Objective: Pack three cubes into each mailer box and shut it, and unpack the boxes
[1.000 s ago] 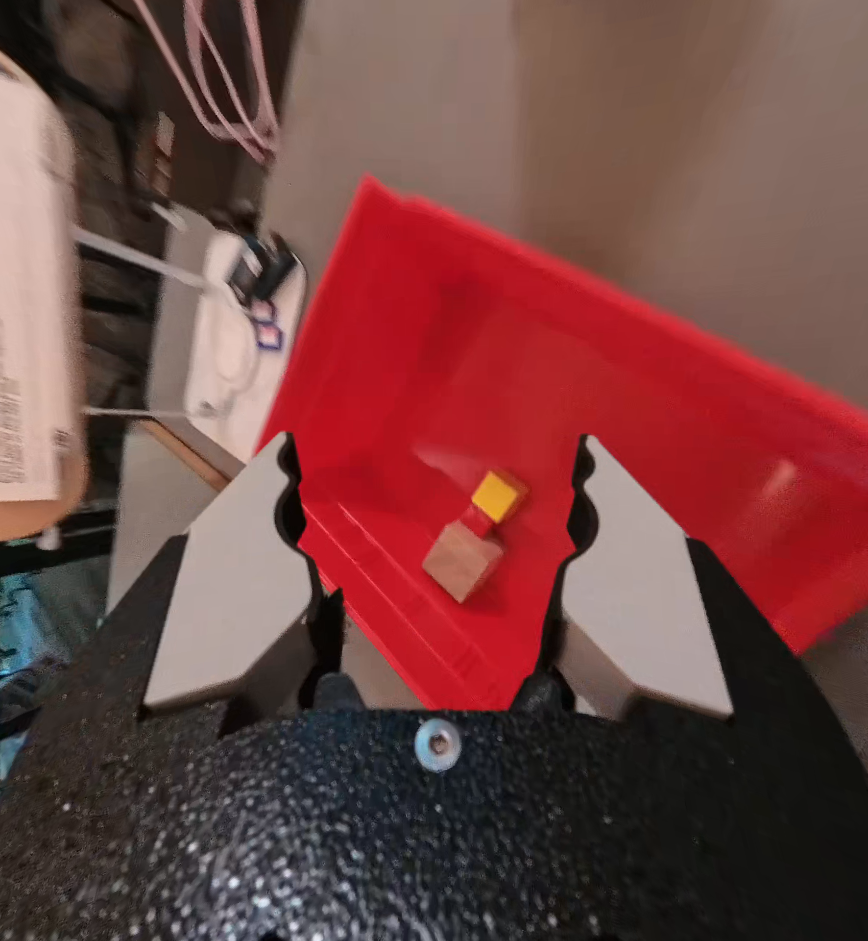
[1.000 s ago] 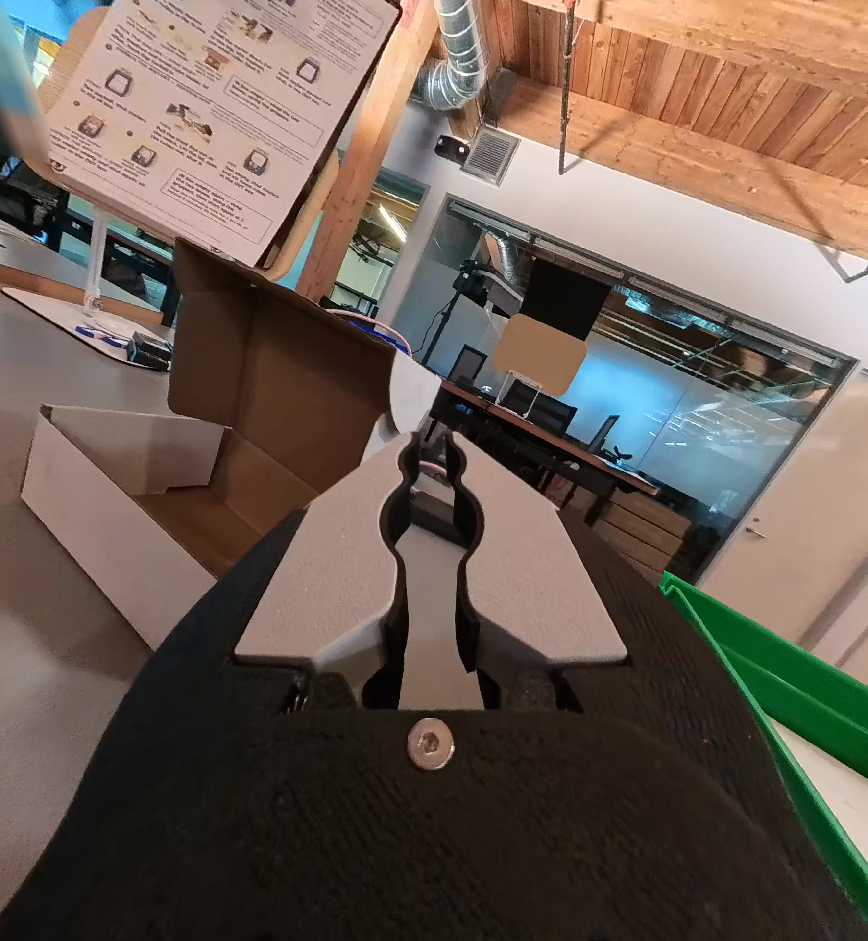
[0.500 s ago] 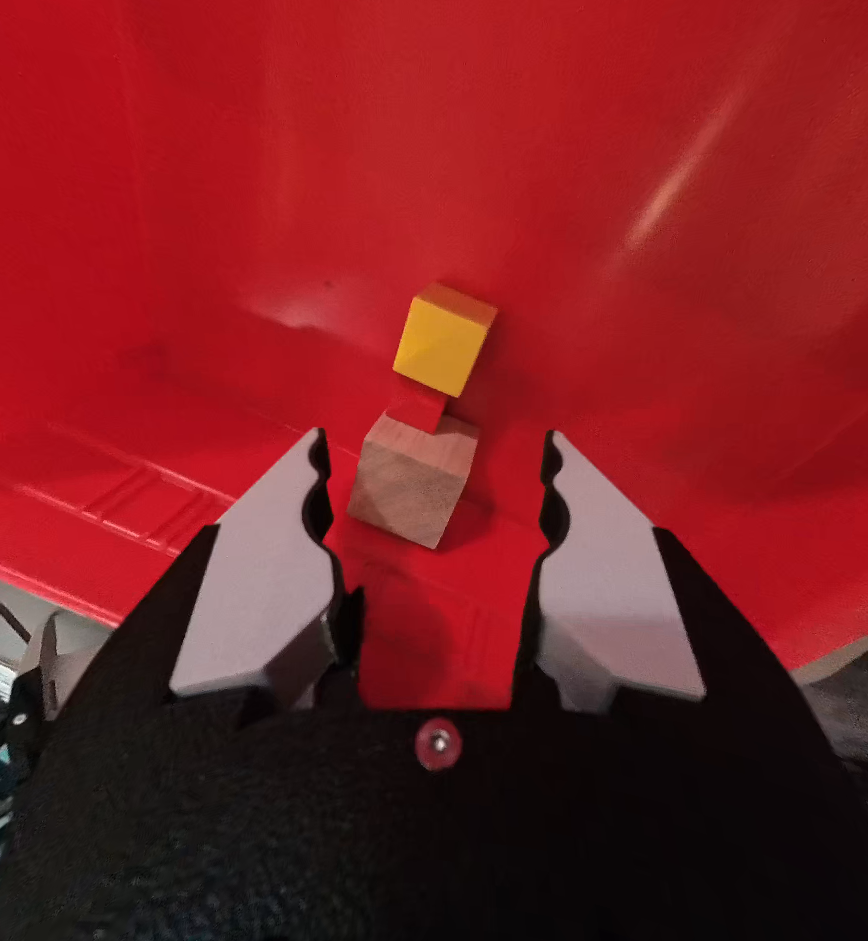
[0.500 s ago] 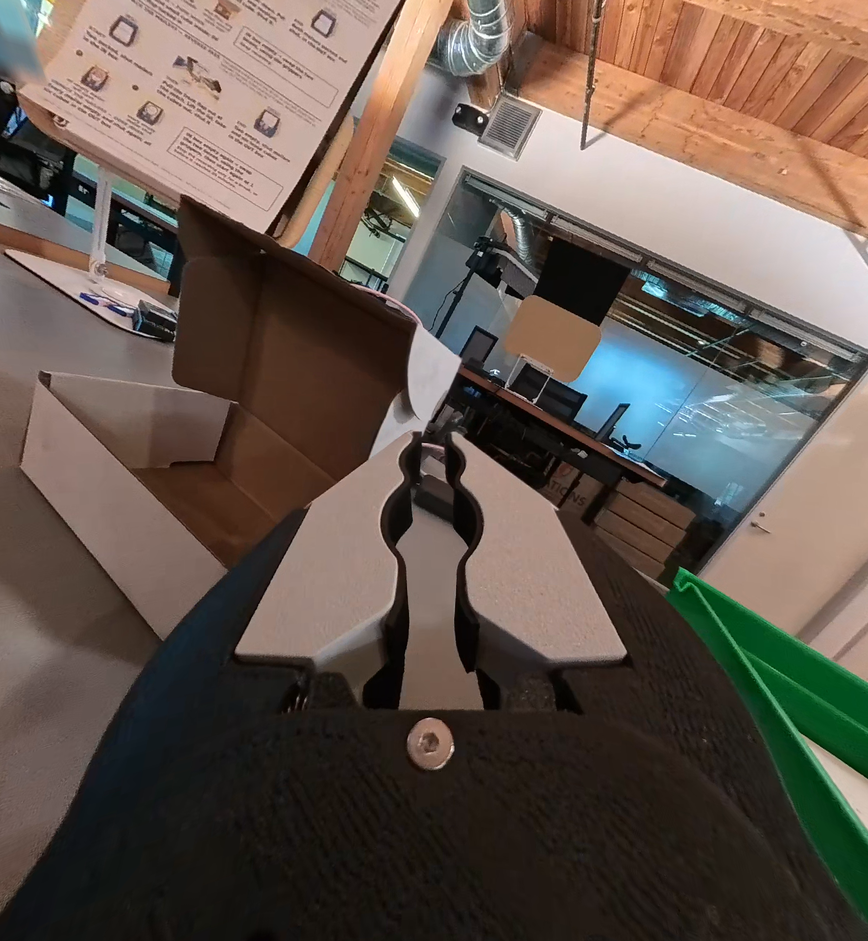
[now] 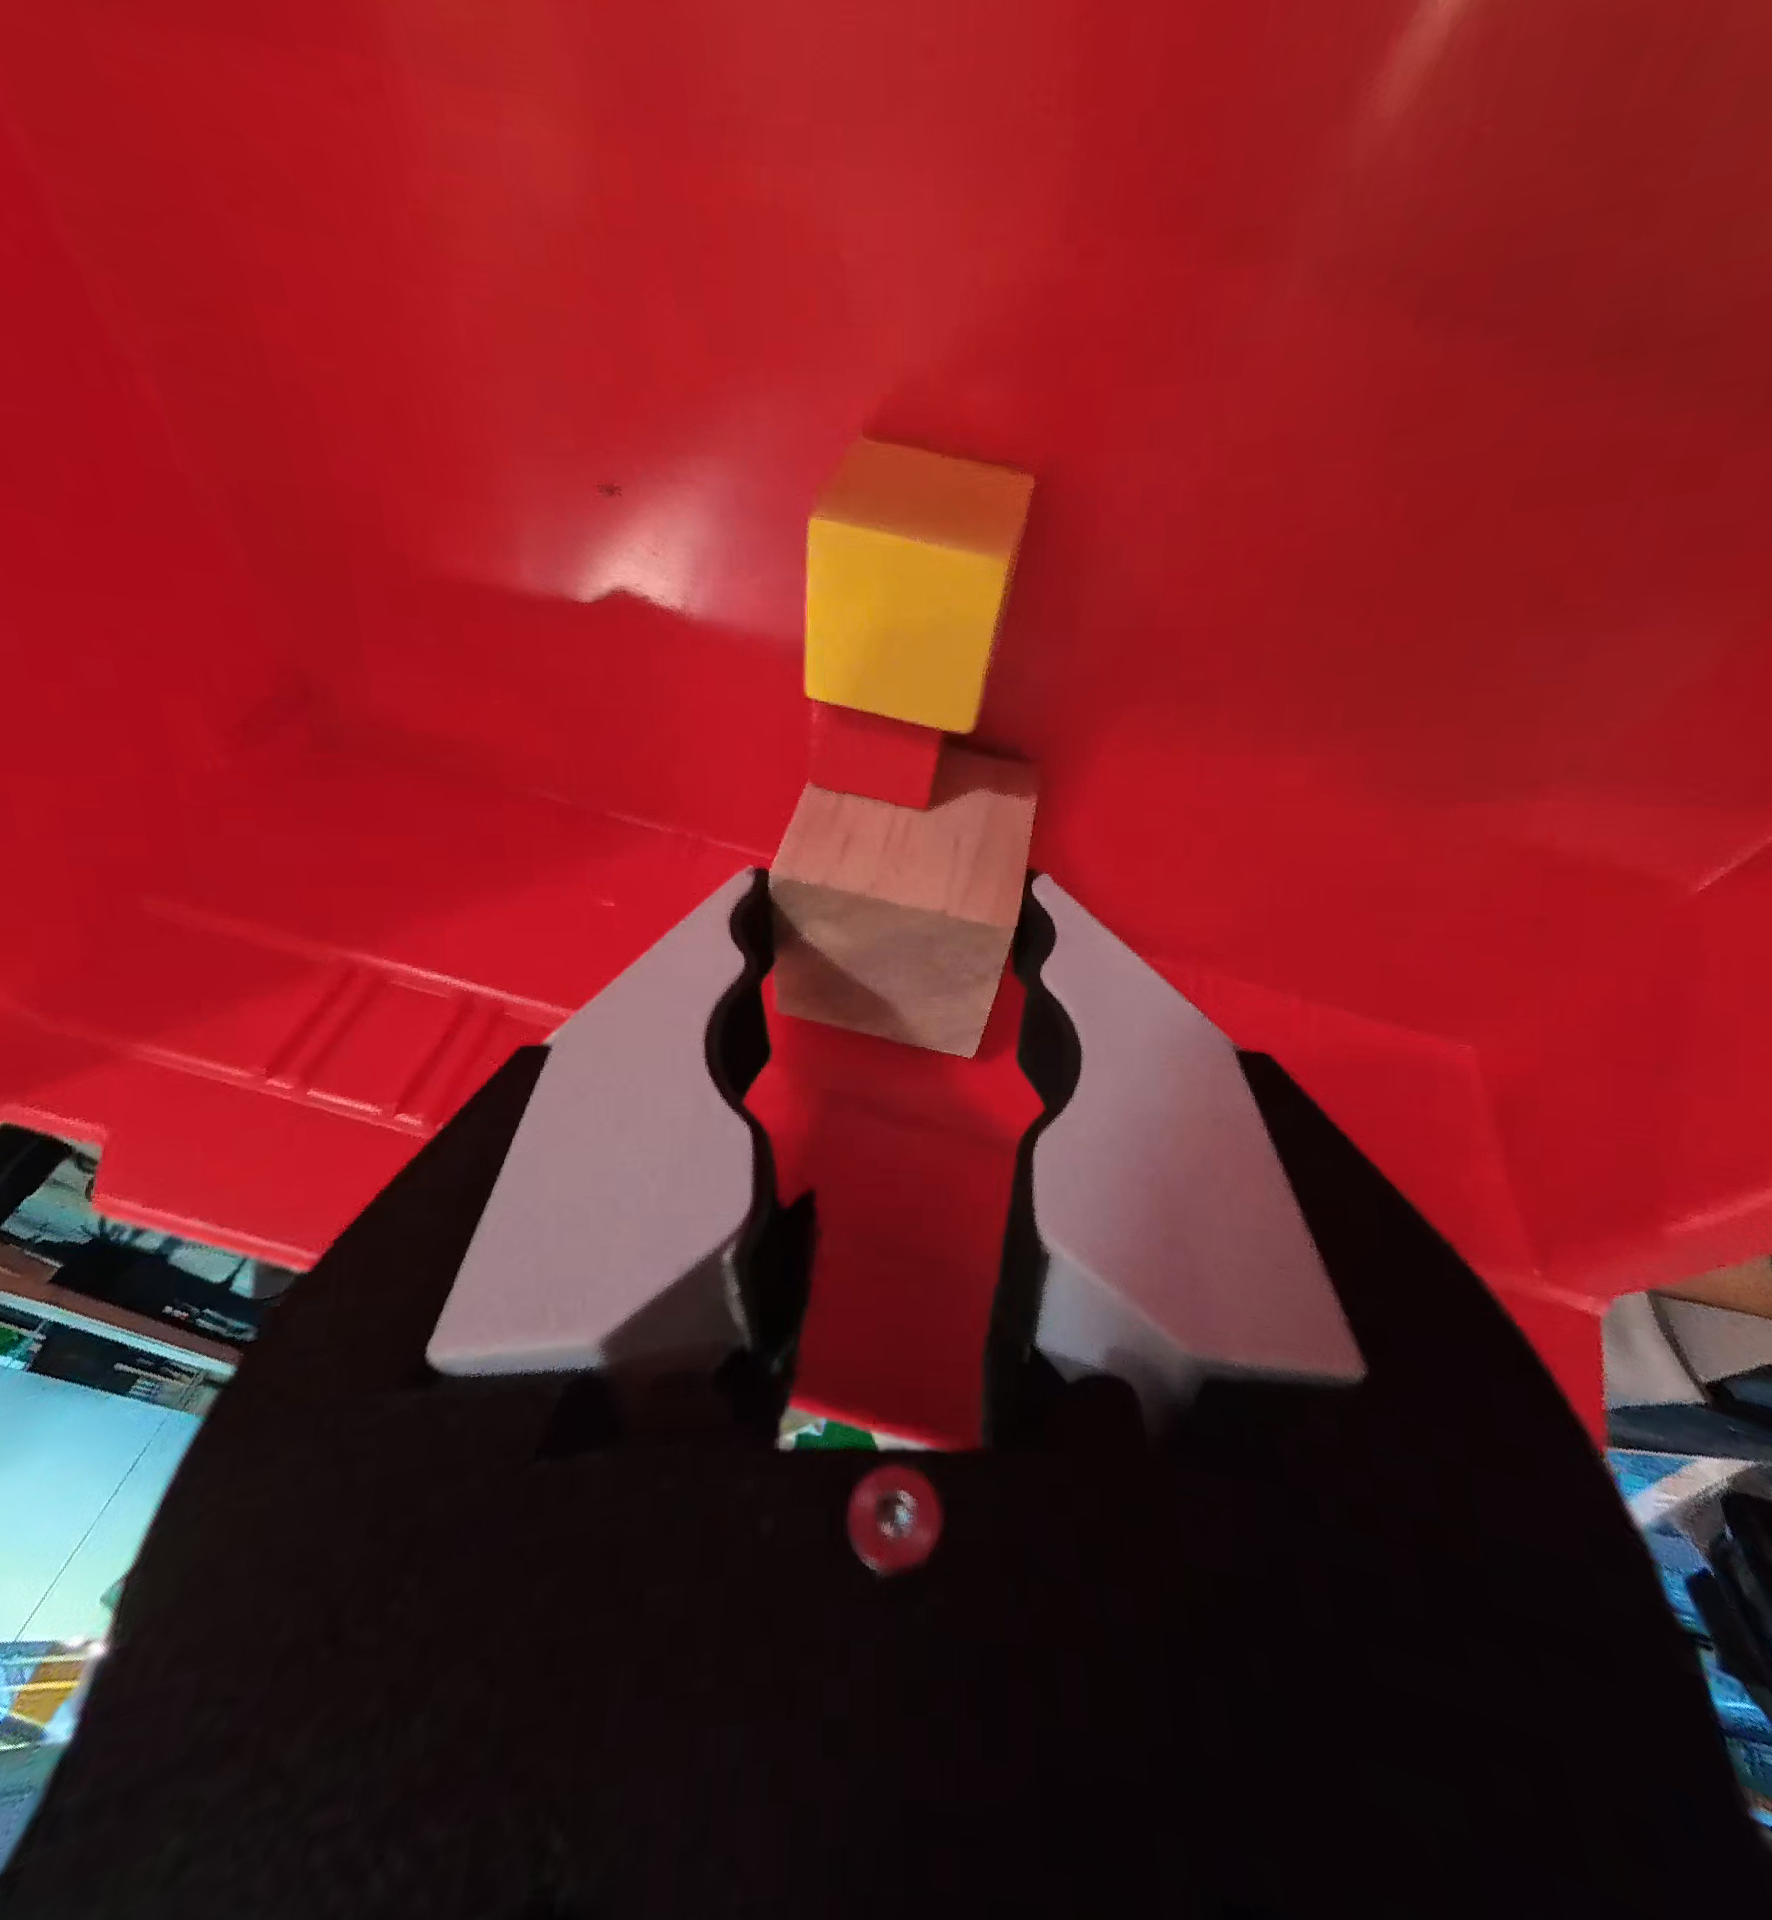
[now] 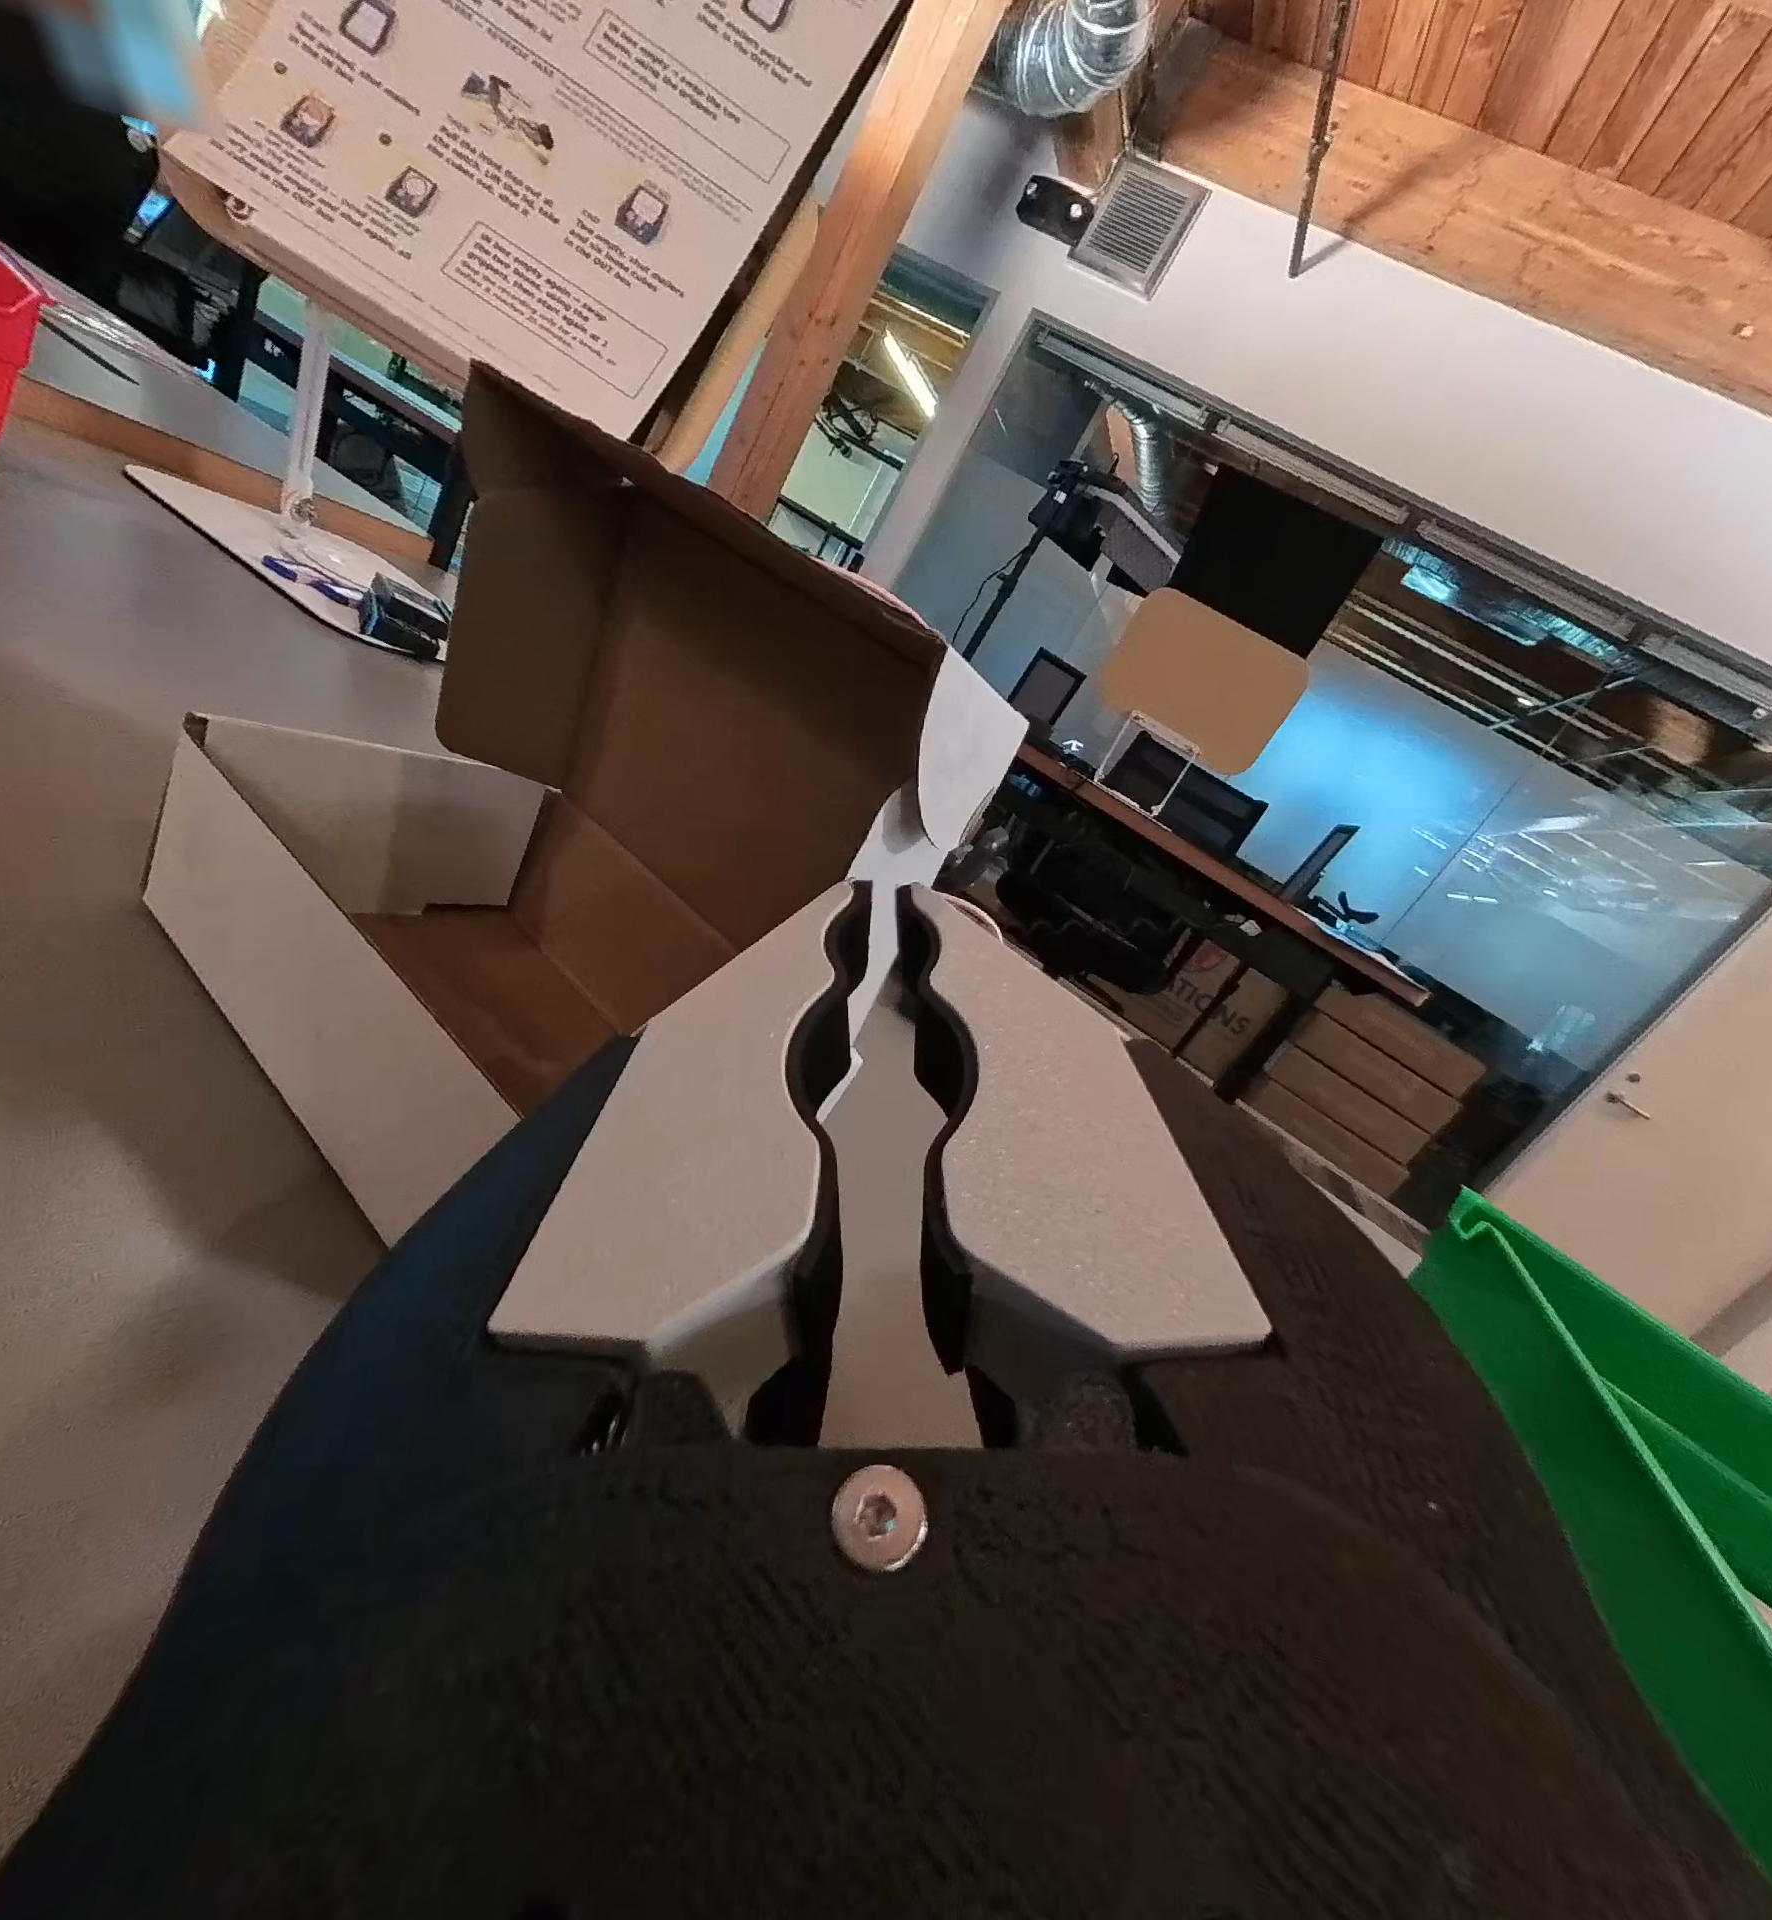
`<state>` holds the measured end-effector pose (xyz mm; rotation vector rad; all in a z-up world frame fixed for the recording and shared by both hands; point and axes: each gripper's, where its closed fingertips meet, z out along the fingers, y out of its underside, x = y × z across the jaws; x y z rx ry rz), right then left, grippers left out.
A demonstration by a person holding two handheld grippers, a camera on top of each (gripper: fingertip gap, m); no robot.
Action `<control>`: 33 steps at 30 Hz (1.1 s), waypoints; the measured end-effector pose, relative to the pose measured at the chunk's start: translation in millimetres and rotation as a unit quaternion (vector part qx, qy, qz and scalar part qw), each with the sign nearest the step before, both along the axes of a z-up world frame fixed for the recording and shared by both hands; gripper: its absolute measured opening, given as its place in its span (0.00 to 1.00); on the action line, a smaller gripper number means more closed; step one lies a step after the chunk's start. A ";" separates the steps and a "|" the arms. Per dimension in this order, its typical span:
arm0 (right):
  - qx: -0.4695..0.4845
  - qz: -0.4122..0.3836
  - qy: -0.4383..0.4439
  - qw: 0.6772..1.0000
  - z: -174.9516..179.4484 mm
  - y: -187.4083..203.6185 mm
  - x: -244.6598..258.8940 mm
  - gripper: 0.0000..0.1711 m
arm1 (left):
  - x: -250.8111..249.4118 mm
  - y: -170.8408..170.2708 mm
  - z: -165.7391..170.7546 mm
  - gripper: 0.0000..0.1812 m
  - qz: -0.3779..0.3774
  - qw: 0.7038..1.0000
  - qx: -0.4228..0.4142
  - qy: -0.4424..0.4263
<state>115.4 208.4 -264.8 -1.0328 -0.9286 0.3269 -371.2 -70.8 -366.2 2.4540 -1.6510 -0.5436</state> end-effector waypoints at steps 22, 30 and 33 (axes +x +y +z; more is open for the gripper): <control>-0.021 0.031 0.040 0.999 9.1 -5.1 3.4 0.01 | 322.6 119.0 153.2 0.25 -0.117 0.867 0.438 -0.206; -0.024 0.031 0.070 0.997 19.3 -5.8 13.7 0.01 | 416.5 201.6 116.5 0.25 -0.179 0.864 0.418 -0.215; -0.030 0.030 0.082 0.996 22.3 -4.1 17.3 0.01 | 432.7 224.7 100.0 0.25 -0.184 0.881 0.386 -0.205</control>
